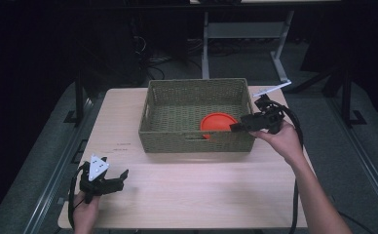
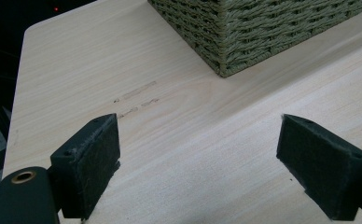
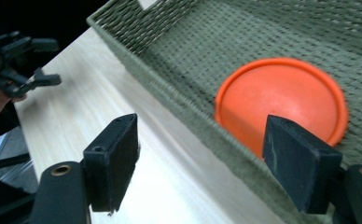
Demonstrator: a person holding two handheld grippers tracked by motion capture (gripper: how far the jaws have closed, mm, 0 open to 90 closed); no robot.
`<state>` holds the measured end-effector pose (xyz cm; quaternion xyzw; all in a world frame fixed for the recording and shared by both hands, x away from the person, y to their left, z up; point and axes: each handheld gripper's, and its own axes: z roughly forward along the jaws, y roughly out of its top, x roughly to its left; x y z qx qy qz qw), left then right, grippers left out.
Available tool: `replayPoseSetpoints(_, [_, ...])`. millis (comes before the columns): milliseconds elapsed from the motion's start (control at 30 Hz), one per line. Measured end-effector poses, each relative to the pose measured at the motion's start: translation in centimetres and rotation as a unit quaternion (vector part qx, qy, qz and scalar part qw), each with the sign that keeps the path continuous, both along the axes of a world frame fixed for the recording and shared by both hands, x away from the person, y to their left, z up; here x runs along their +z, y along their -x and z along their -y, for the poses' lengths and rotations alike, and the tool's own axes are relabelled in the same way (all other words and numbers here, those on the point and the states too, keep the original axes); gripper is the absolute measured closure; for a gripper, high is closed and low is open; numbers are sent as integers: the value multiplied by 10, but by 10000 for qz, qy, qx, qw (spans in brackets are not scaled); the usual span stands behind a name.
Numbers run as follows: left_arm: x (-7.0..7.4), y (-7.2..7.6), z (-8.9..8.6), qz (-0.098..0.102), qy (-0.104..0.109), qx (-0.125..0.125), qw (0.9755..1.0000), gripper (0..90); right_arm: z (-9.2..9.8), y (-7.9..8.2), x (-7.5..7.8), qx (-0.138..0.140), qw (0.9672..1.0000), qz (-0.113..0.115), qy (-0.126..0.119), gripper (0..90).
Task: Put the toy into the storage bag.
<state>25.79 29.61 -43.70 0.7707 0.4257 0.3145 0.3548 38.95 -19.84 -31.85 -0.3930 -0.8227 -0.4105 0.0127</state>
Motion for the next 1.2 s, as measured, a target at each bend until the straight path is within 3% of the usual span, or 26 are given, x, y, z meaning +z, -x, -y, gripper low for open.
replayPoseSetpoints(333, [0,0,1,4,-23,-10,10000,128,9,28,-1,200,9995,196,-130,256])
replayPoseSetpoints(800, [-1,0,2,14,10,7,10000,128,25,55,-12,182,9993,289,-133,256])
replayPoseSetpoints(1033, [0,1,2,-1,4,11,10000,128,31,66,-21,115,9994,304,-109,256])
replayPoseSetpoints(1200, [-1,1,2,7,13,16,10000,128,38,76,-37,64,9996,265,-98,256])
